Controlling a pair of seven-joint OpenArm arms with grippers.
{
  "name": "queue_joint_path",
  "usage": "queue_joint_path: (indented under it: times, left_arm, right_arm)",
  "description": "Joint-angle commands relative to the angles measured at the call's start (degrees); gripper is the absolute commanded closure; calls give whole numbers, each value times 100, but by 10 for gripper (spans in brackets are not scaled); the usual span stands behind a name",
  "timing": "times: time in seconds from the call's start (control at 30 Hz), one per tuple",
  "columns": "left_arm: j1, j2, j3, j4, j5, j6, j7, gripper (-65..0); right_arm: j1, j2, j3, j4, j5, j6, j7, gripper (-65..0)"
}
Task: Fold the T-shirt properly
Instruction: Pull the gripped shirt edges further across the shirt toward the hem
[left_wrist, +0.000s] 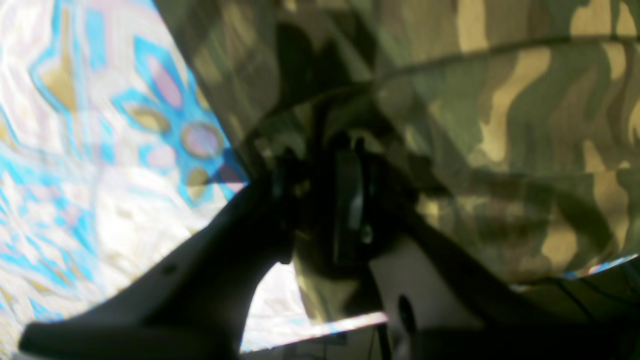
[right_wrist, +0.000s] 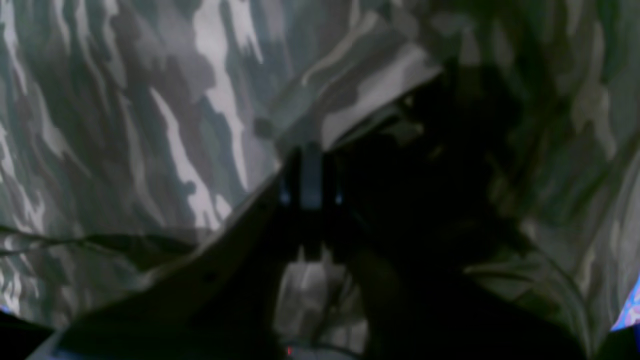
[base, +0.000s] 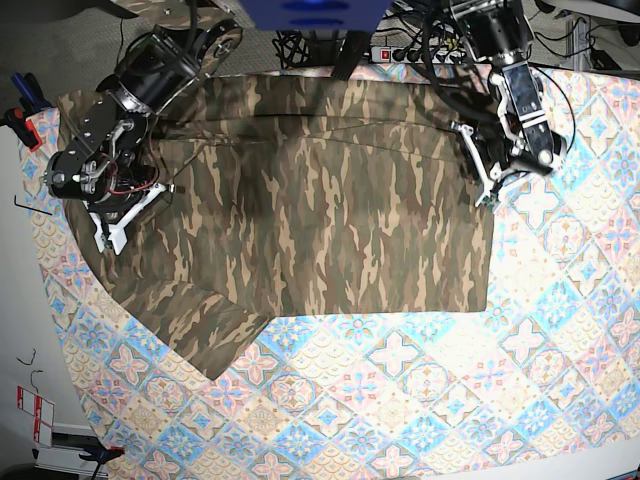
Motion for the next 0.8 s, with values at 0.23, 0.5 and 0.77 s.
queue_joint_path:
  times: [0.23,0.5,0.77]
  left_arm:
    - [-112,0,-37,-25,22,51,-150,-104]
    - [-244,35,-626,133,4,51,-142,-104]
    - [-367,0,-643,116,-180,51,-142,-104]
  right_arm:
    - [109,59,-14,128,45,14,364,-7]
    - [135,121,-14,128,45,14,671,-8]
    - [135,130,-23,111,45,14,1199,-8]
